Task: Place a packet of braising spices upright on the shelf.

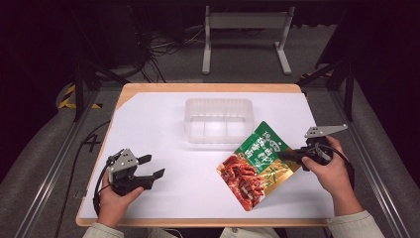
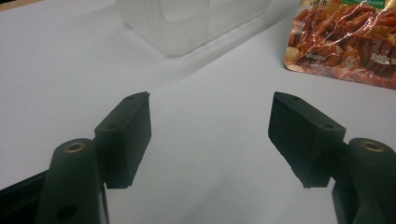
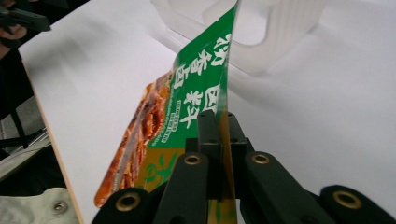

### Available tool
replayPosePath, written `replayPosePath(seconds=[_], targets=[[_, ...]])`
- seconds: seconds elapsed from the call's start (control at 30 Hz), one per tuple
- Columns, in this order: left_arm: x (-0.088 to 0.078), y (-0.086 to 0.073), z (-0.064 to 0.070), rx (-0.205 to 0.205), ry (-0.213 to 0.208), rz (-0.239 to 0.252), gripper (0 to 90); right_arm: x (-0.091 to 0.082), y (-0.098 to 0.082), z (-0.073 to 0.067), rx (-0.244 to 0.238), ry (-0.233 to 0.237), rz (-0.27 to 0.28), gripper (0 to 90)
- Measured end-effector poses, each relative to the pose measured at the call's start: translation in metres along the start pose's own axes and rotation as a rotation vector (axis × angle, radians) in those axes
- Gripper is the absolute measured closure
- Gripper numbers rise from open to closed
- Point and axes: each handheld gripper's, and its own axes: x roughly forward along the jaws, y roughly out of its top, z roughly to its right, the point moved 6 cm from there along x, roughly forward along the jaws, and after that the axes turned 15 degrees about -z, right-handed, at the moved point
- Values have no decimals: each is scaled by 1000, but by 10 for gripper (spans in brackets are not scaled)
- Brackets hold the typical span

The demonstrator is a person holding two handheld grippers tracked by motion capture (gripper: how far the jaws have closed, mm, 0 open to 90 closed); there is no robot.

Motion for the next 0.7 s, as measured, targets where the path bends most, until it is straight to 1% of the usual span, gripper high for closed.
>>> replayPosePath(seconds=[0.1, 0.23, 0.3, 0.4, 0.43, 0.53, 0.7], targets=[[0, -1, -1, 0, 4, -1, 312, -5, 6, -10, -19, 11, 8, 900], [0, -1, 0, -6, -3, 1, 313, -13, 13, -22, -47, 26, 19, 900], [0, -1, -1, -6, -2, 1, 310, -18, 17, -29, -55, 45, 27, 900], [-1, -1, -1, -13, -1, 4, 299, -24, 22, -36, -69, 44, 39, 900], [-1, -1, -1, -13, -1, 5, 296, -26, 24, -39, -73, 50, 46, 900], [0, -1, -2, -16, -2, 1, 291, -31, 28, -43, -72, 65, 57, 900], [0, -1, -2, -2, 0, -1, 293, -38, 34, -48, -59, 102, 72, 900]])
